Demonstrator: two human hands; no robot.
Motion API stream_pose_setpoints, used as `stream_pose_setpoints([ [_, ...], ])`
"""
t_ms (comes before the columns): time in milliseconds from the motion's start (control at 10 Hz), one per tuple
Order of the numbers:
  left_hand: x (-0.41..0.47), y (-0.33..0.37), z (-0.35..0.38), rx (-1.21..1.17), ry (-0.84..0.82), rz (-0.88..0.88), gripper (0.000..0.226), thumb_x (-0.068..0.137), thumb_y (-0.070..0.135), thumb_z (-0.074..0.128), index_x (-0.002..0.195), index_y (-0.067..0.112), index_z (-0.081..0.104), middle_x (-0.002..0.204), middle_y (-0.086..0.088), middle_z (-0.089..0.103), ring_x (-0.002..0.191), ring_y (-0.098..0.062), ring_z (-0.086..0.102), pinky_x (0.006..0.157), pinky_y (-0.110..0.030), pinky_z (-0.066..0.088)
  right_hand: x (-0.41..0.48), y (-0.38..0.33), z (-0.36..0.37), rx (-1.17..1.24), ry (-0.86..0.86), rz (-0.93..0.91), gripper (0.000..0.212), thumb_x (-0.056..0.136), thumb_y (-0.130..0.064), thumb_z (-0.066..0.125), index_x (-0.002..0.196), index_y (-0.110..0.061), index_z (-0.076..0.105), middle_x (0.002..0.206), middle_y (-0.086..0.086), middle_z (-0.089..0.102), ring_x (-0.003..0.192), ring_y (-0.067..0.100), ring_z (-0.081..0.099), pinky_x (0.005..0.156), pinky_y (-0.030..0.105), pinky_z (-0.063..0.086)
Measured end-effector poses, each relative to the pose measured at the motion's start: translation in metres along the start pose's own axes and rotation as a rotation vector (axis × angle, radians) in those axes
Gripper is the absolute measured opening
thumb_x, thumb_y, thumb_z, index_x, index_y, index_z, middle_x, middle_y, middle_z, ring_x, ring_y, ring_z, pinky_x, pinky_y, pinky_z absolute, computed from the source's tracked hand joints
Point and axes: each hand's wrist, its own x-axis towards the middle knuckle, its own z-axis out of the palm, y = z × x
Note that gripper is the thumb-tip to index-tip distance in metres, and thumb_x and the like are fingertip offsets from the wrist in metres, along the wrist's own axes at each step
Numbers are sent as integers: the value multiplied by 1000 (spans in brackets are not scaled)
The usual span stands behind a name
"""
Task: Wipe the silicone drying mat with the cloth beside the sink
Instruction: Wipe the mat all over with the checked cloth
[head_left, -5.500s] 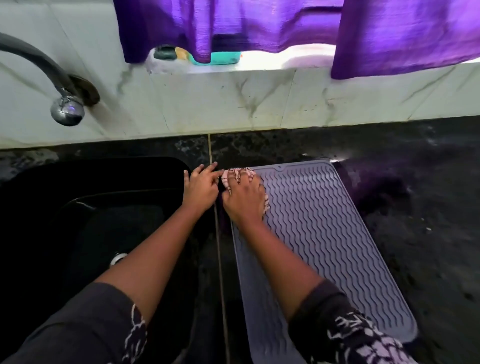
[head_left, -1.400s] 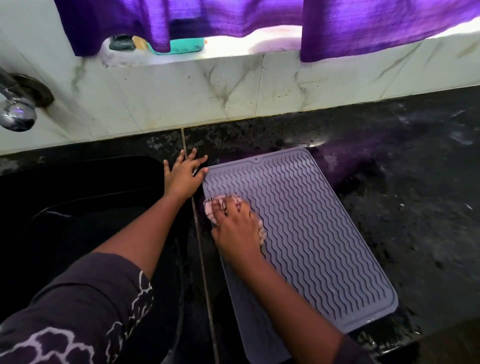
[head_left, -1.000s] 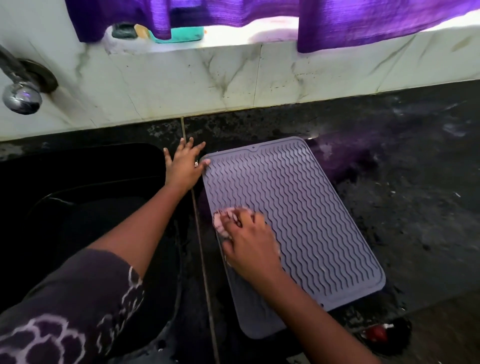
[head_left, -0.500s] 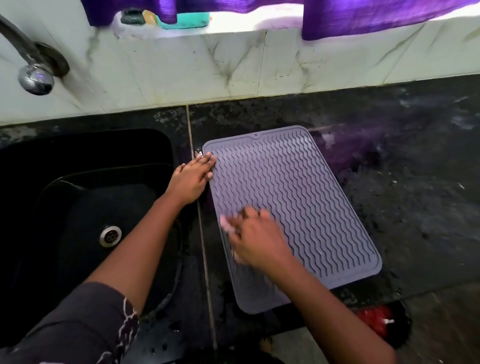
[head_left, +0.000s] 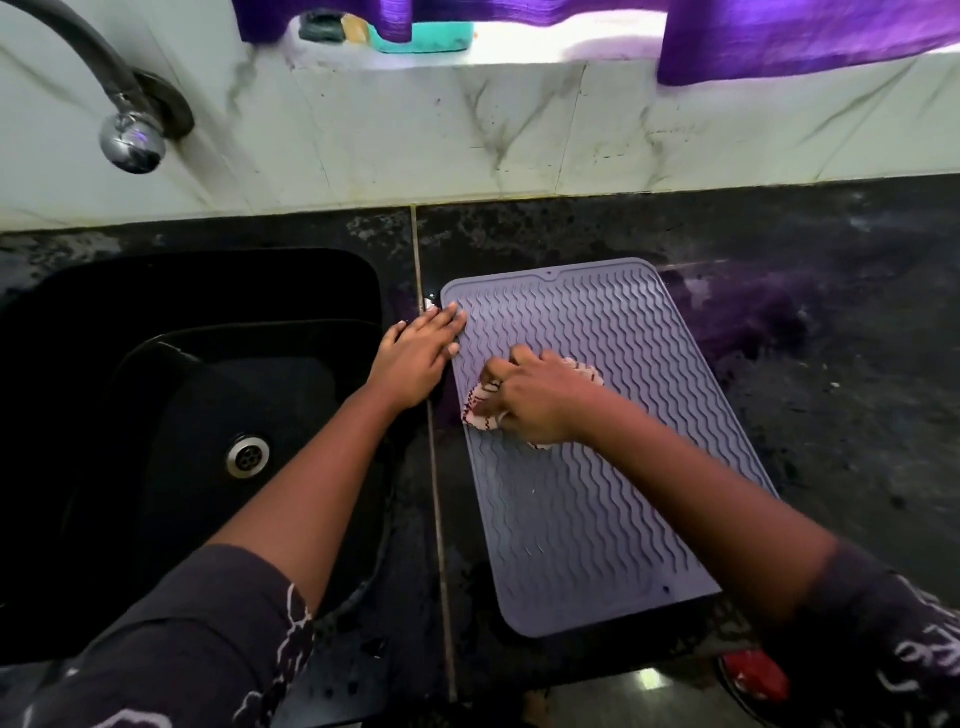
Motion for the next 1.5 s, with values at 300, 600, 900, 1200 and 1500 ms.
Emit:
stream_pose_setpoints([
  [300,-1,0,1,18,10,2,48,100,34,30,147,35,20,157,13,14,144,-8,10,113,-39,8,-5,-25,8,256,46,287,41,93,-43,38,134,-33,43,127,6,42,113,28,35,91,44,36],
  [600,-2,6,-5,-5,-40,-20,48,101,33,30,148,32,18,158,10,11,145,-10,6,114,-41,6,-86,-78,52,380,97,332,36,91,-39,42,124,-28,52,124,3,41,107,23,35,84,40,36],
  [900,-55,32,13,36,-71,-87,57,98,45,30,149,31,9,159,7,2,145,-15,-1,114,-49,-3,-71,-85,48,199,195,364,38,92,-34,43,128,-21,46,132,10,36,114,29,32,90,45,34],
  [1200,-65,39,11,-43,-49,-123,57,98,39,36,149,31,11,158,6,4,145,-13,-3,114,-46,-7,-86,-73,48,546,236,461,39,93,-42,38,131,-32,46,115,0,43,101,17,36,79,34,39],
  [1500,-84,47,24,-44,-1,-164,53,99,40,29,148,34,10,158,9,5,145,-11,-5,113,-45,-9,-109,-88,64,280,178,411,38,89,-38,43,118,-17,54,121,6,43,107,26,38,84,43,38],
])
